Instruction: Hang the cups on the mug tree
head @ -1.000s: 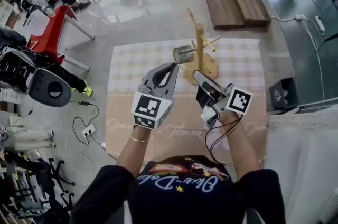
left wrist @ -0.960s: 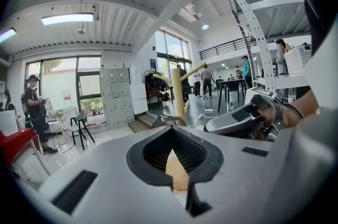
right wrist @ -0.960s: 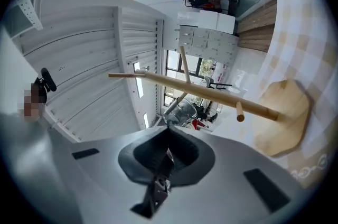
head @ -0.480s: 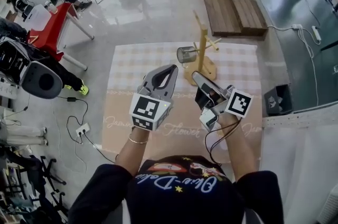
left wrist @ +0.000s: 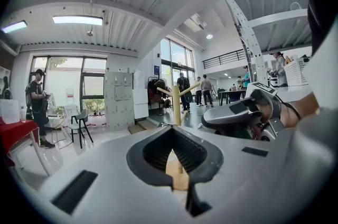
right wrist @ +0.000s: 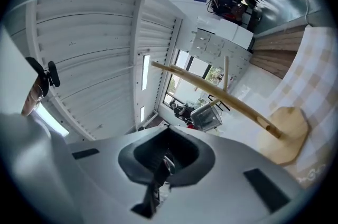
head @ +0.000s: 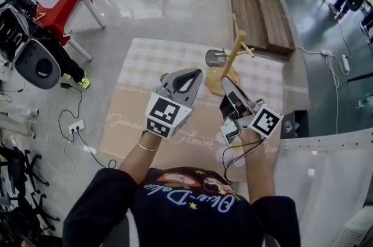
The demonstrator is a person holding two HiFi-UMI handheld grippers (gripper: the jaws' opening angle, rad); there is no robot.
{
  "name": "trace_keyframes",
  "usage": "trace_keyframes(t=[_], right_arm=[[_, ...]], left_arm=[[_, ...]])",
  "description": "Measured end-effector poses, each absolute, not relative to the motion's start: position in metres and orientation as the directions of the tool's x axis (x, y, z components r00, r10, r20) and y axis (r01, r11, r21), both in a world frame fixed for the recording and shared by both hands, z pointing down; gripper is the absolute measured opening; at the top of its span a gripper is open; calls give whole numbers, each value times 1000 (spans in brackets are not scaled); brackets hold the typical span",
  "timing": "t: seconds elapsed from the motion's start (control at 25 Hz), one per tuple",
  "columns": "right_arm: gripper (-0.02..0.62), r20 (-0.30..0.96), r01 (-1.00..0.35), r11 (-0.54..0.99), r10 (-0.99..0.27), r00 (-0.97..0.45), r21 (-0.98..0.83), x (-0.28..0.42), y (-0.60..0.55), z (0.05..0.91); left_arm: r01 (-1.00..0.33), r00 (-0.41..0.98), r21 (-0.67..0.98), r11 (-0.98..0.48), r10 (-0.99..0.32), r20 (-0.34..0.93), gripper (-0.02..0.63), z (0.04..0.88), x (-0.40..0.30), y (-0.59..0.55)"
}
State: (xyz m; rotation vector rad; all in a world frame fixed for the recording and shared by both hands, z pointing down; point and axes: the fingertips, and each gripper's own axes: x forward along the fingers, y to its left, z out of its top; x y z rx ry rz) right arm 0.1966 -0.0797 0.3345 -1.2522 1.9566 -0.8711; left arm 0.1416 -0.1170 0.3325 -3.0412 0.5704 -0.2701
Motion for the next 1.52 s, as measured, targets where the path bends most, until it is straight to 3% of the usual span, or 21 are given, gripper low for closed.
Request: trace_keyframes(t=[0.44, 1.04, 1.52], right_arm=[[9, -97, -744, 385, -911, -400, -547, 158, -81, 301], [9, -72, -763, 371, -916, -395, -529, 142, -86, 301], [9, -67, -749, 386, -906, -418, -538, 150, -78, 317]], left_arm=[[-375, 919, -6, -927, -373, 128, 3, 326, 112, -121], [-436, 892, -25, -899, -436, 117, 3, 326, 79, -122], [-563, 816, -18, -826, -559, 145, 3, 338, 51, -127]])
